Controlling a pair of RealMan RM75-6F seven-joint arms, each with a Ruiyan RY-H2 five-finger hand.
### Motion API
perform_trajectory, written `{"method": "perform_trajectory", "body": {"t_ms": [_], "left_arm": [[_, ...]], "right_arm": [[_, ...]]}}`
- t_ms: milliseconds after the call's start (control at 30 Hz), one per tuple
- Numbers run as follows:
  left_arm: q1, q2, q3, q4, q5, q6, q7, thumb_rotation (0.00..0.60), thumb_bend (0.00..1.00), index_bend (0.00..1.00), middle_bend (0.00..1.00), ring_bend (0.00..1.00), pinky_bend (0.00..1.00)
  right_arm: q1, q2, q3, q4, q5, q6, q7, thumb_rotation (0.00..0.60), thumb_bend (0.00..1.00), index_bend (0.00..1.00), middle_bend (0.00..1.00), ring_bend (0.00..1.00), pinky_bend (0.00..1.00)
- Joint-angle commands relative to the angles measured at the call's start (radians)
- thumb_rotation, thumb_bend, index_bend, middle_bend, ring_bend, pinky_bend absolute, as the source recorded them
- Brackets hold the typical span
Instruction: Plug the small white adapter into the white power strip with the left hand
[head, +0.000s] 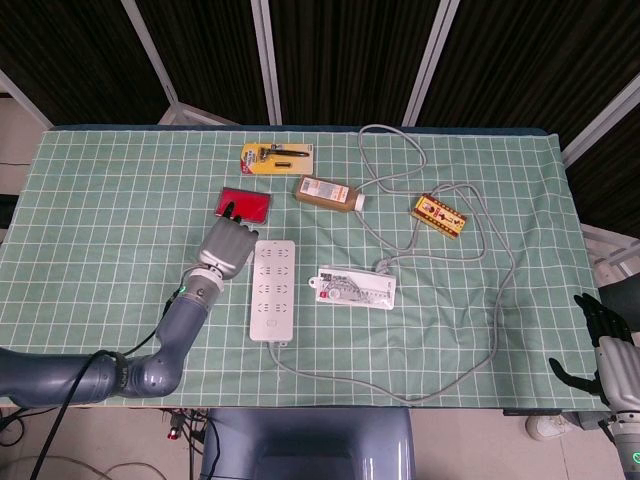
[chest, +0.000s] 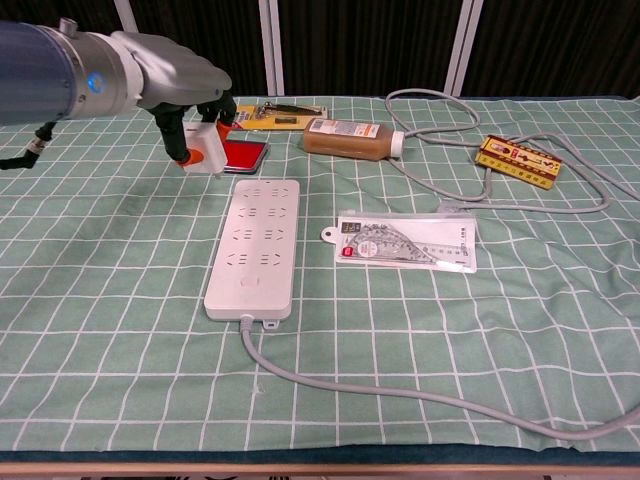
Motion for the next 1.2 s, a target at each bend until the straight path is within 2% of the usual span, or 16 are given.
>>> {"method": "perform_trajectory", "body": {"t_ms": [33, 333, 667, 1200], "left_arm": [[-0.069, -0.056, -0.013, 0.046, -0.098, 0.007, 0.058, 0.6, 0.69, 0.72, 0.77, 0.24, 0.06], [-0.186, -0.114, -0.017, 0.085, -0.286, 0.043, 0.191, 0.6, 0.7, 0.73, 0.79, 0.26, 0.08], [-0.239, -0.147, -0.03, 0.1, -0.426, 0.107, 0.258, 0.6, 0.7, 0.73, 0.79, 0.27, 0.09], [-0.26, -0.207, -0.036, 0.157, -0.454, 0.139, 0.295, 0.6, 0.71, 0.73, 0.81, 0.29, 0.11]], "right_arm": [[0.001, 0.003, 0.001, -0.001, 0.004, -0.005, 0.006, 0.6, 0.34, 0.0, 0.0, 0.0, 0.0], [0.004, 0.007, 0.003, -0.004, 0.01, -0.014, 0.021, 0.6, 0.34, 0.0, 0.0, 0.0, 0.0], [0.004, 0.011, 0.004, -0.008, 0.014, -0.019, 0.03, 0.6, 0.34, 0.0, 0.0, 0.0, 0.0], [0.005, 0.017, 0.005, -0.016, 0.021, -0.027, 0.042, 0.6, 0.34, 0.0, 0.0, 0.0, 0.0]]}}
